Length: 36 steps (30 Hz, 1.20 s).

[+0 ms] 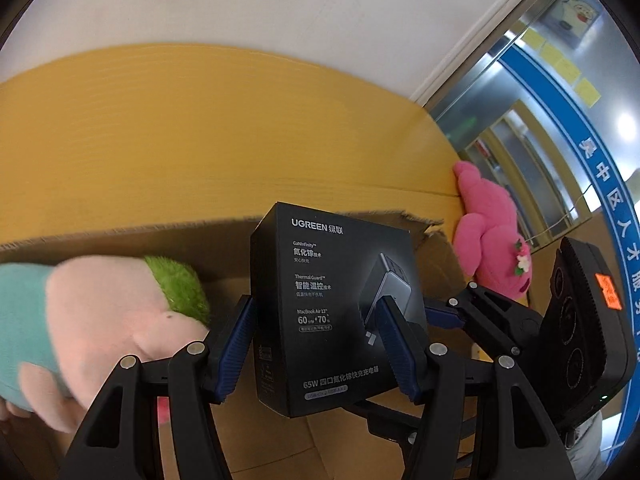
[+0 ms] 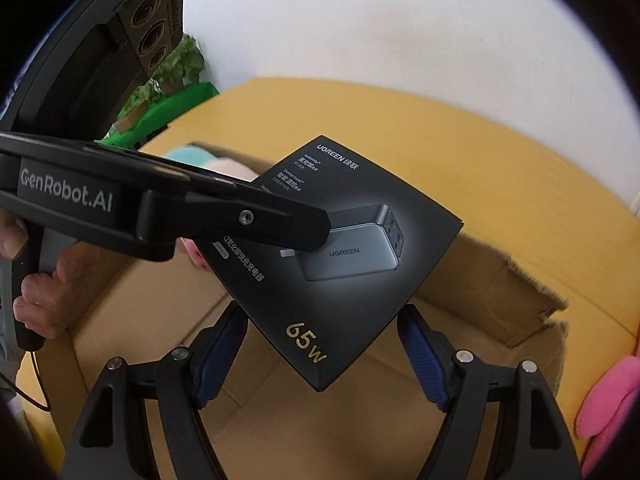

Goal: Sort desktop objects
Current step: 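Lift the black charger box with the left gripper over the cardboard box, then lower the charger box into the cardboard box and open the left gripper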

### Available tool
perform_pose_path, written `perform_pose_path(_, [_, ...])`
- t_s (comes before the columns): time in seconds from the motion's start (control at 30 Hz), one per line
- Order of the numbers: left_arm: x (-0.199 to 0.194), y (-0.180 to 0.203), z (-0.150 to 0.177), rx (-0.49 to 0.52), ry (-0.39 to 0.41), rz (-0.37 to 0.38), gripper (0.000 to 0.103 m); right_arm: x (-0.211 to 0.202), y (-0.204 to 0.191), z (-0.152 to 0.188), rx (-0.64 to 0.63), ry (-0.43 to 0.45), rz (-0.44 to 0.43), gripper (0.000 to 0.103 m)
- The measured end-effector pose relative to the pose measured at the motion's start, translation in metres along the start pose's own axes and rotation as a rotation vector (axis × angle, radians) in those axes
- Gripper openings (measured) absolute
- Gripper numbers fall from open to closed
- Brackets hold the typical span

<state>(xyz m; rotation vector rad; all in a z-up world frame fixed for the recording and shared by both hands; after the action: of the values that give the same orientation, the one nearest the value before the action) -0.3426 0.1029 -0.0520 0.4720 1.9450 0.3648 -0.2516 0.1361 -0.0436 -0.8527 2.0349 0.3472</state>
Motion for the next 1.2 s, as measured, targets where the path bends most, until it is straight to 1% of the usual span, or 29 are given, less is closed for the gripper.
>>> perform_pose_path(0.13, [0.023,0.002,0.013,-0.003,-0.051,-0.016,0.065,0.014,0.007,0.026,0.024,-0.085,0.014,0.077])
perform_pose_path(0.27, [0.039,-0.005,0.019,-0.048,-0.094,-0.020,0.063,0.025,0.011,0.044,0.065,-0.129,0.017,0.077])
perform_pose_path(0.3, [0.042,-0.005,0.022,-0.055,-0.108,-0.018,0.063,0.026,0.012,0.046,0.071,-0.139,0.028,0.077])
perform_pose_path(0.37, [0.039,-0.004,0.024,-0.058,-0.108,-0.006,0.063,0.027,0.010,0.052,0.060,-0.155,0.065,0.078])
perform_pose_path(0.43, [0.024,-0.003,0.022,-0.061,-0.063,-0.014,0.064,0.022,0.007,0.057,0.059,-0.152,0.090,0.078])
perform_pose_path(0.53, [-0.013,0.002,0.016,-0.037,0.033,-0.060,0.064,-0.002,0.007,0.066,0.107,-0.126,0.139,0.078])
perform_pose_path(0.57, [-0.029,0.006,0.015,-0.012,0.071,-0.081,0.065,-0.012,0.003,0.069,0.119,-0.113,0.142,0.078])
perform_pose_path(0.6, [-0.049,0.010,0.015,0.023,0.119,-0.107,0.065,-0.017,0.026,0.068,0.133,-0.095,0.145,0.078])
perform_pose_path(0.63, [-0.070,0.015,0.017,0.061,0.170,-0.136,0.066,-0.031,0.023,0.071,0.142,-0.074,0.157,0.078])
perform_pose_path(0.67, [-0.093,0.021,0.019,0.104,0.227,-0.169,0.071,-0.046,0.019,0.073,0.144,-0.055,0.179,0.078])
perform_pose_path(0.7, [-0.120,0.026,0.024,0.154,0.293,-0.205,0.079,-0.063,0.013,0.076,0.138,-0.033,0.209,0.078])
perform_pose_path(0.73, [-0.142,0.031,0.030,0.190,0.341,-0.238,0.082,-0.079,0.005,0.075,0.133,-0.004,0.230,0.078])
perform_pose_path(0.77, [-0.160,0.034,0.037,0.213,0.374,-0.272,0.086,-0.080,0.002,0.054,0.130,0.023,0.239,0.078])
perform_pose_path(0.8, [-0.181,0.036,0.047,0.227,0.407,-0.320,0.087,-0.084,0.006,0.032,0.129,0.054,0.250,0.079])
perform_pose_path(0.83, [-0.198,0.037,0.057,0.232,0.431,-0.349,0.087,-0.094,0.002,0.026,0.128,0.081,0.267,0.079])
perform_pose_path(0.87, [-0.212,0.037,0.065,0.235,0.452,-0.360,0.089,-0.104,-0.011,0.023,0.133,0.113,0.296,0.079])
perform_pose_path(0.9, [-0.227,0.038,0.075,0.236,0.481,-0.361,0.091,-0.098,-0.038,0.009,0.133,0.145,0.315,0.079])
perform_pose_path(0.93, [-0.241,0.038,0.087,0.233,0.511,-0.357,0.091,-0.108,-0.031,0.024,0.133,0.177,0.328,0.079])
perform_pose_path(0.97, [-0.251,0.038,0.097,0.233,0.536,-0.354,0.091,-0.118,-0.041,0.027,0.135,0.214,0.343,0.079])
perform_pose_path(1.0, [-0.261,0.038,0.110,0.238,0.566,-0.354,0.091,-0.117,-0.049,0.021,0.140,0.242,0.356,0.079])
perform_pose_path(1.03, [-0.267,0.038,0.117,0.241,0.583,-0.356,0.091,-0.119,-0.066,0.015,0.146,0.259,0.364,0.079])
perform_pose_path(1.1, [-0.274,0.032,0.134,0.230,0.603,-0.366,0.090,-0.131,-0.085,0.028,0.144,0.288,0.361,0.078])
perform_pose_path(1.13, [-0.273,0.030,0.143,0.219,0.595,-0.361,0.084,-0.133,-0.094,0.028,0.135,0.296,0.357,0.073])
perform_pose_path(1.17, [-0.270,0.029,0.151,0.214,0.578,-0.346,0.047,-0.136,-0.102,0.033,0.126,0.301,0.359,0.064])
perform_pose_path(1.2, [-0.263,0.029,0.158,0.210,0.540,-0.313,0.000,-0.139,-0.108,0.037,0.122,0.293,0.364,0.030])
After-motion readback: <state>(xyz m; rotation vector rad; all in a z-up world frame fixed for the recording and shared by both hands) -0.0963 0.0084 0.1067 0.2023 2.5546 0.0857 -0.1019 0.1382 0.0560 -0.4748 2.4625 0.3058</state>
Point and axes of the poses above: each gripper's, at about its wrist camera, not at the fingertips, and x roughly the way its jaws point, y to its right, z to its underside, the point moved 10 cm from there along x, roughly the way its jaws point, and after that the axes turned 3 degrees about -x, right-handed, at the moved point
